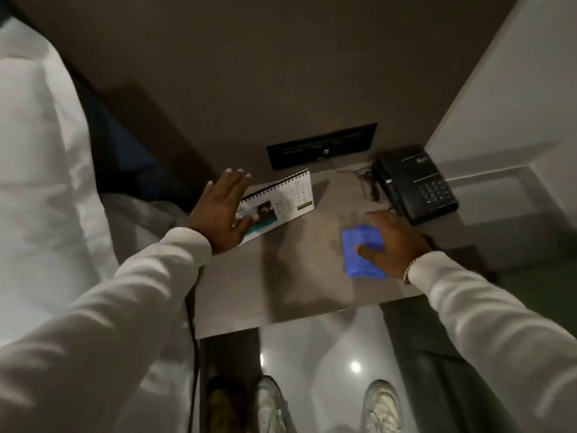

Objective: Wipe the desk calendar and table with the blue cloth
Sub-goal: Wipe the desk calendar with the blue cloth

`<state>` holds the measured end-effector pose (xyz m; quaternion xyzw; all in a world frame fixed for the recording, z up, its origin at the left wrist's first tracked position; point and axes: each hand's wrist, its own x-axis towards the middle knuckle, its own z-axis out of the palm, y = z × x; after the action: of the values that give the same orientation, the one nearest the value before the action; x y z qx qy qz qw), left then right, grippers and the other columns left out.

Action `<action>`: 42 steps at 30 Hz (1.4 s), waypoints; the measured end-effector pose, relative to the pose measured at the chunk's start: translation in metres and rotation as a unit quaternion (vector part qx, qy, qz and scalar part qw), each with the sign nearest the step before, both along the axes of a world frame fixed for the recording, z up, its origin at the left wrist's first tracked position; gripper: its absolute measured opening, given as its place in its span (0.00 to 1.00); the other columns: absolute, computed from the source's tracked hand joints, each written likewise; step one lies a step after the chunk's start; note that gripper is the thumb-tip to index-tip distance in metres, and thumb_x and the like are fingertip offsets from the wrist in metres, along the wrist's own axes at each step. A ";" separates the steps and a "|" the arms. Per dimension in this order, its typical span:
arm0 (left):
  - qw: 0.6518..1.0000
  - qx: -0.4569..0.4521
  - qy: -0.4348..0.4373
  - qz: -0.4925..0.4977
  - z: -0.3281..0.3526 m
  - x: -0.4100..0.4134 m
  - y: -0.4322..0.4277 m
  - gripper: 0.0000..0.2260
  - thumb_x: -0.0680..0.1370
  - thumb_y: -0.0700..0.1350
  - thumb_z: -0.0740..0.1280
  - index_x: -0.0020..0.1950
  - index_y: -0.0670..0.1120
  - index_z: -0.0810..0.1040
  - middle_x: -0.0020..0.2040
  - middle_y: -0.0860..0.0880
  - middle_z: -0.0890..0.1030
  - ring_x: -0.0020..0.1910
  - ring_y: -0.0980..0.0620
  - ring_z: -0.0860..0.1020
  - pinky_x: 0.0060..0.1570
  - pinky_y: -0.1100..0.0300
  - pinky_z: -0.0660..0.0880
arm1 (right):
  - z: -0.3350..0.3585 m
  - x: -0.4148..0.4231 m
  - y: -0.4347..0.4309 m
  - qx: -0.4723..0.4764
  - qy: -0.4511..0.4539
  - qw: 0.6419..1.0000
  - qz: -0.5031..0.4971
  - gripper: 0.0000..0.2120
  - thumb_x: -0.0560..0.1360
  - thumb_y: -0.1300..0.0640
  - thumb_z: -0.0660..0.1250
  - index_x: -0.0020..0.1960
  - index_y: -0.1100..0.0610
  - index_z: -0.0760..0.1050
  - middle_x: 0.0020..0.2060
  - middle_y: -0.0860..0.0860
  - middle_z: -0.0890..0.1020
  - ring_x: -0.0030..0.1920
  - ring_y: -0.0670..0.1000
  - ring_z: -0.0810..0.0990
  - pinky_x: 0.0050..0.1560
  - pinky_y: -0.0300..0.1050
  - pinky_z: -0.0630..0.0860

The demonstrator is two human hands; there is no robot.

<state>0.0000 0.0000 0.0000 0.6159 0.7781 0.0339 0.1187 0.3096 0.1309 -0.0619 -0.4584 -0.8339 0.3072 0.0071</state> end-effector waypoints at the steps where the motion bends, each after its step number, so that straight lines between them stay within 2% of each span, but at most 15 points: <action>1: 1.000 0.002 0.008 -0.011 -0.015 -0.007 -0.001 0.35 0.76 0.59 0.56 0.79 0.43 0.55 0.80 0.42 0.56 0.80 0.42 0.52 0.76 0.41 0.51 | -0.025 -0.003 -0.002 -0.001 -0.007 1.000 -0.002 0.33 0.69 0.48 0.72 0.70 0.53 0.64 0.68 0.57 0.70 0.67 0.62 0.69 0.67 0.57 0.69; 5: 0.996 -0.022 0.024 -0.086 -0.053 -0.034 0.001 0.38 0.75 0.64 0.48 0.80 0.45 0.49 0.81 0.45 0.51 0.80 0.45 0.48 0.77 0.42 0.49 | -0.088 -0.020 -0.019 -0.006 -0.114 0.993 -0.042 0.38 0.68 0.37 0.68 0.72 0.44 0.56 0.74 0.56 0.59 0.71 0.65 0.61 0.64 0.65 0.70; 10: 0.979 -0.026 0.041 -0.196 -0.071 -0.061 0.015 0.39 0.75 0.68 0.44 0.79 0.45 0.50 0.81 0.45 0.52 0.80 0.44 0.47 0.77 0.44 0.51 | -0.129 -0.033 -0.034 0.046 -0.164 0.981 -0.091 0.35 0.70 0.36 0.65 0.73 0.44 0.59 0.78 0.55 0.55 0.74 0.69 0.51 0.65 0.70 0.63; 12: 0.976 -0.020 0.051 -0.212 -0.076 -0.070 0.024 0.37 0.76 0.66 0.47 0.79 0.46 0.46 0.81 0.47 0.49 0.80 0.45 0.44 0.77 0.44 0.51 | -0.142 -0.037 -0.035 0.082 -0.148 0.977 -0.128 0.33 0.70 0.39 0.67 0.72 0.44 0.63 0.78 0.54 0.55 0.74 0.70 0.52 0.64 0.70 0.65; 14: 0.970 -0.032 0.061 -0.233 -0.078 -0.077 0.037 0.36 0.76 0.65 0.46 0.78 0.48 0.39 0.81 0.49 0.43 0.80 0.48 0.39 0.78 0.46 0.48 | -0.146 -0.040 -0.030 0.083 -0.161 0.972 -0.149 0.32 0.71 0.40 0.65 0.73 0.43 0.61 0.78 0.52 0.54 0.73 0.70 0.53 0.64 0.68 0.67; 16: 0.963 -0.045 0.061 -0.257 -0.078 -0.079 0.047 0.36 0.76 0.65 0.46 0.77 0.50 0.35 0.81 0.50 0.40 0.80 0.49 0.38 0.78 0.47 0.45 | -0.147 -0.041 -0.027 0.083 -0.170 0.969 -0.159 0.29 0.73 0.43 0.63 0.72 0.43 0.63 0.77 0.54 0.57 0.70 0.71 0.58 0.63 0.67 0.68; 19: 0.954 -0.052 0.058 -0.291 -0.079 -0.082 0.060 0.38 0.76 0.66 0.48 0.78 0.49 0.35 0.81 0.49 0.41 0.80 0.49 0.39 0.78 0.44 0.46 | -0.144 -0.041 -0.025 0.175 -0.096 0.967 -0.160 0.26 0.68 0.50 0.55 0.61 0.54 0.78 0.67 0.65 0.74 0.54 0.75 0.73 0.50 0.68 0.76; 22: 0.950 -0.037 0.056 -0.306 -0.084 -0.084 0.067 0.40 0.76 0.67 0.50 0.79 0.47 0.40 0.82 0.47 0.44 0.81 0.48 0.42 0.77 0.41 0.50 | -0.139 -0.037 -0.027 0.297 -0.038 0.946 -0.121 0.24 0.64 0.56 0.53 0.48 0.61 0.83 0.57 0.67 0.79 0.48 0.68 0.72 0.39 0.65 0.80; 24: 0.949 -0.029 0.048 -0.309 -0.087 -0.085 0.067 0.40 0.76 0.68 0.49 0.79 0.48 0.39 0.82 0.47 0.46 0.81 0.48 0.44 0.77 0.41 0.51 | -0.136 -0.044 -0.032 0.251 0.019 0.956 -0.150 0.24 0.66 0.56 0.53 0.51 0.61 0.83 0.60 0.66 0.77 0.50 0.69 0.74 0.45 0.65 0.80; 26: 0.949 -0.022 0.042 -0.313 -0.090 -0.086 0.068 0.39 0.76 0.68 0.49 0.79 0.50 0.38 0.82 0.47 0.46 0.81 0.49 0.44 0.77 0.41 0.51 | -0.132 -0.060 -0.042 0.183 0.104 0.958 -0.196 0.25 0.70 0.53 0.52 0.59 0.57 0.80 0.65 0.63 0.76 0.56 0.69 0.76 0.59 0.60 0.75; 28: 0.948 -0.021 0.039 -0.315 -0.091 -0.088 0.069 0.39 0.77 0.68 0.49 0.79 0.50 0.38 0.82 0.48 0.46 0.81 0.50 0.44 0.77 0.41 0.51 | -0.127 -0.085 -0.055 0.139 0.186 0.955 -0.183 0.24 0.72 0.54 0.53 0.63 0.55 0.77 0.68 0.59 0.74 0.65 0.62 0.74 0.69 0.55 0.69; 31: 0.947 -0.026 0.033 -0.320 -0.091 -0.090 0.070 0.39 0.77 0.67 0.51 0.80 0.50 0.38 0.82 0.50 0.45 0.81 0.52 0.42 0.77 0.42 0.51 | -0.115 -0.128 -0.069 0.076 0.357 0.906 -0.213 0.19 0.75 0.64 0.59 0.65 0.59 0.75 0.68 0.55 0.74 0.70 0.55 0.71 0.71 0.54 0.67; 33: 0.947 -0.027 0.022 -0.320 -0.092 -0.092 0.070 0.39 0.77 0.65 0.53 0.80 0.50 0.38 0.82 0.51 0.44 0.81 0.52 0.42 0.77 0.42 0.50 | -0.108 -0.153 -0.077 0.063 0.425 0.869 -0.244 0.19 0.75 0.66 0.62 0.65 0.60 0.74 0.68 0.53 0.74 0.71 0.54 0.70 0.72 0.51 0.67; 38: 0.947 -0.023 -0.012 -0.320 -0.094 -0.093 0.070 0.39 0.77 0.63 0.55 0.80 0.49 0.39 0.82 0.51 0.44 0.81 0.52 0.41 0.77 0.40 0.49 | -0.119 -0.201 -0.084 0.071 0.481 0.832 -0.268 0.21 0.76 0.65 0.65 0.68 0.57 0.71 0.71 0.52 0.69 0.73 0.52 0.66 0.70 0.48 0.69; 42: 0.945 -0.026 -0.030 -0.323 -0.096 -0.093 0.070 0.41 0.76 0.67 0.54 0.80 0.48 0.39 0.82 0.50 0.44 0.81 0.51 0.41 0.77 0.38 0.50 | -0.136 -0.231 -0.090 0.111 0.468 0.837 -0.261 0.21 0.78 0.57 0.62 0.71 0.58 0.67 0.74 0.59 0.65 0.76 0.51 0.60 0.72 0.41 0.63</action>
<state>-0.0930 0.0696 -0.0955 0.8299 0.5338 -0.0079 0.1624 0.0789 0.0409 -0.1978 -0.4566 -0.6093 0.3775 0.5270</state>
